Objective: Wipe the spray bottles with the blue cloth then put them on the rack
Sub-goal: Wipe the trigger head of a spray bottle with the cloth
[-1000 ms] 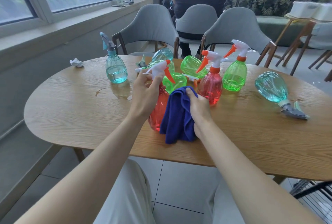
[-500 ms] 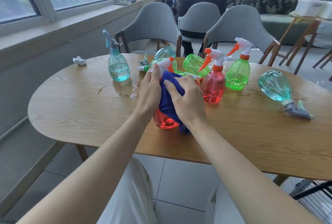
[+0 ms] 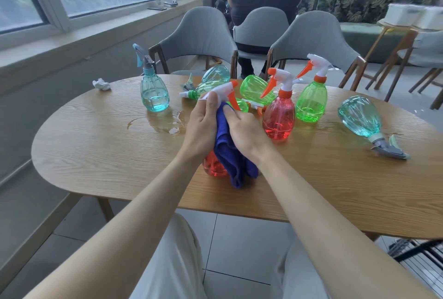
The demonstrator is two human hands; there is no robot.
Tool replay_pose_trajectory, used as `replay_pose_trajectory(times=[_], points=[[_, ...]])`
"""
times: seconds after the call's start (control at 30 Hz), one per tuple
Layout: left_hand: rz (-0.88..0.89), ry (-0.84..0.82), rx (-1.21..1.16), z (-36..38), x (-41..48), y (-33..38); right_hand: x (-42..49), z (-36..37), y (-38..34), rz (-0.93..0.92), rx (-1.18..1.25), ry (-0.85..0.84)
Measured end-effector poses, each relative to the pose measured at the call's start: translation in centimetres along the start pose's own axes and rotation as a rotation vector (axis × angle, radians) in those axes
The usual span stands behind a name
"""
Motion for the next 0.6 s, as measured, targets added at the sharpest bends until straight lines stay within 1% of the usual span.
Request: replay_pose_trajectory(times=[0.07,0.13,0.27,0.33,0.37,0.47,0.5,0.53,0.6], points=[[0.015,0.061,-0.031,-0.5,0.1,-0.3,-0.3,0.0,-0.8,-0.119,-0.106,0.057],[0.028,0.100,-0.031,-0.6,0.1,-0.4,-0.8,-0.6,-1.4,-0.244,-0.148,0.182],[0.044,0.094,0.003,-0.6,0.2,-0.4,-2.2,-1.3,-2.3,-0.423,-0.329,0.425],[0.037,0.078,0.025,-0.6,0.4,-0.4,-2.6,-1.1,-2.8,-0.445,-0.411,0.444],[0.034,0.062,0.041,-0.6,0.5,-0.3,-2.2,-0.9,-2.6,-0.403,-0.403,0.408],[0.033,-0.010,0.093,-0.1,0.5,-0.1,0.4,-0.6,0.0,-0.083,-0.185,0.198],[0.032,-0.034,0.099,0.0,0.3,0.0,1.1,-0.5,0.8,-0.014,-0.143,0.133],[0.034,-0.052,0.097,0.0,0.3,0.0,1.4,-0.4,1.3,0.020,-0.099,0.090],[0.039,-0.072,0.082,0.0,0.4,0.0,1.4,-0.4,2.0,0.065,0.037,0.095]])
Point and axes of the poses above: each hand's wrist, its own x-axis towards the middle knuckle, its own z-axis out of the palm, y = z × x, the point moved 9 cm from there along x, towards the middle knuckle, and after that the axes turned 1 degree about -y, right-handed, at the moved point
